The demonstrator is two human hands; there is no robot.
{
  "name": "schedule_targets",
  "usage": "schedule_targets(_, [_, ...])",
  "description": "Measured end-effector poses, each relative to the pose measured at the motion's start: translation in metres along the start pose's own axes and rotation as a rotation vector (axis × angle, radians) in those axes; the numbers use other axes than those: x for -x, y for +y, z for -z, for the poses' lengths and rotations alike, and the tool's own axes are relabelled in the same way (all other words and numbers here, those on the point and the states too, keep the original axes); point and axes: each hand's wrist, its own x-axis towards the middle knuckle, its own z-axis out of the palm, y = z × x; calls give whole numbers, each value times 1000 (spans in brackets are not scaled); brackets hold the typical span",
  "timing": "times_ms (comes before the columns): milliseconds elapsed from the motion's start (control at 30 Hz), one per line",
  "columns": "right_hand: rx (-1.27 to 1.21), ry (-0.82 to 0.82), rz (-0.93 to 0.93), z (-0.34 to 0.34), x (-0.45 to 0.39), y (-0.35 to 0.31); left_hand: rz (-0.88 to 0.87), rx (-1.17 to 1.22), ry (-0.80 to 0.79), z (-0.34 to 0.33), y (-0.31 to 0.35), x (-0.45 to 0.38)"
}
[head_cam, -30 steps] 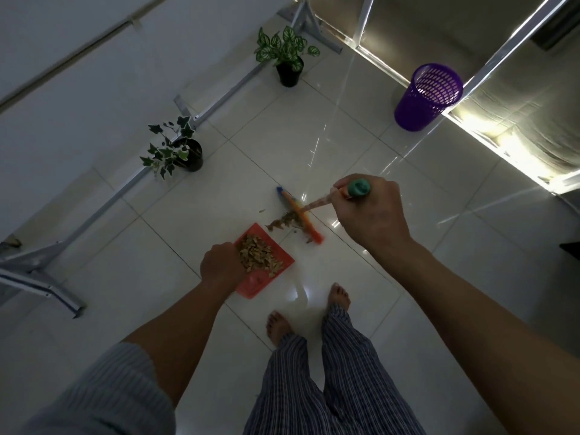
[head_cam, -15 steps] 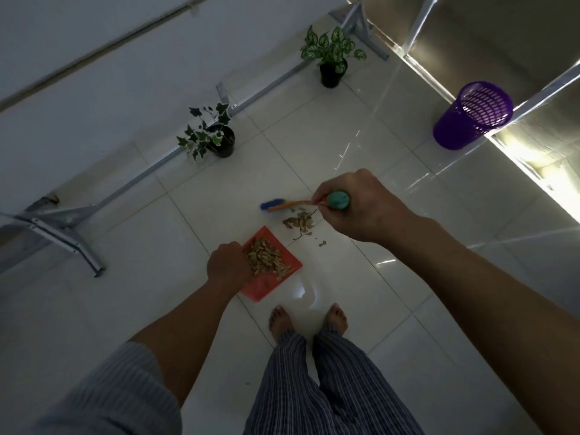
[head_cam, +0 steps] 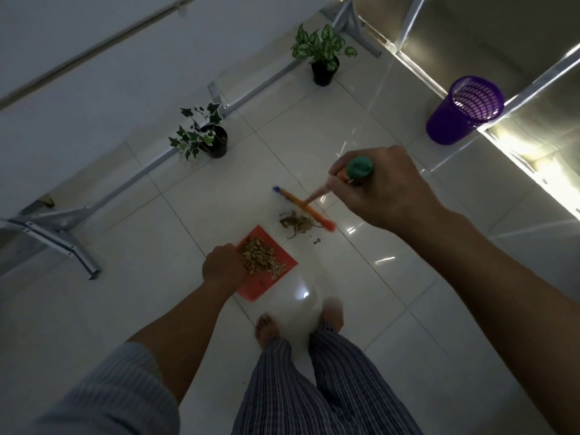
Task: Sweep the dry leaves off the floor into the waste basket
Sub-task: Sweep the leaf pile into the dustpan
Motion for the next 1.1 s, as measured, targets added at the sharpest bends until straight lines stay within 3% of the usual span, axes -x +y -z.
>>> schedule_targets(167, [17, 55, -40, -20, 2, -15, -27, 2, -5, -2, -13, -3])
schedule_targets(400, [121, -132, -126, -71, 27, -23, -93, -5, -2, 0, -29, -6])
schedule_targets(633, [49, 184, -193, -59, 34, -38, -114, -27, -1, 4, -36, -9])
schedule_targets(867, [126, 300, -295, -88, 44, -38, -115, -5, 4, 4, -44, -11])
schedule_targets(1100, [-3, 393, -387, -113, 41, -41, -112, 1, 14, 1, -49, -11])
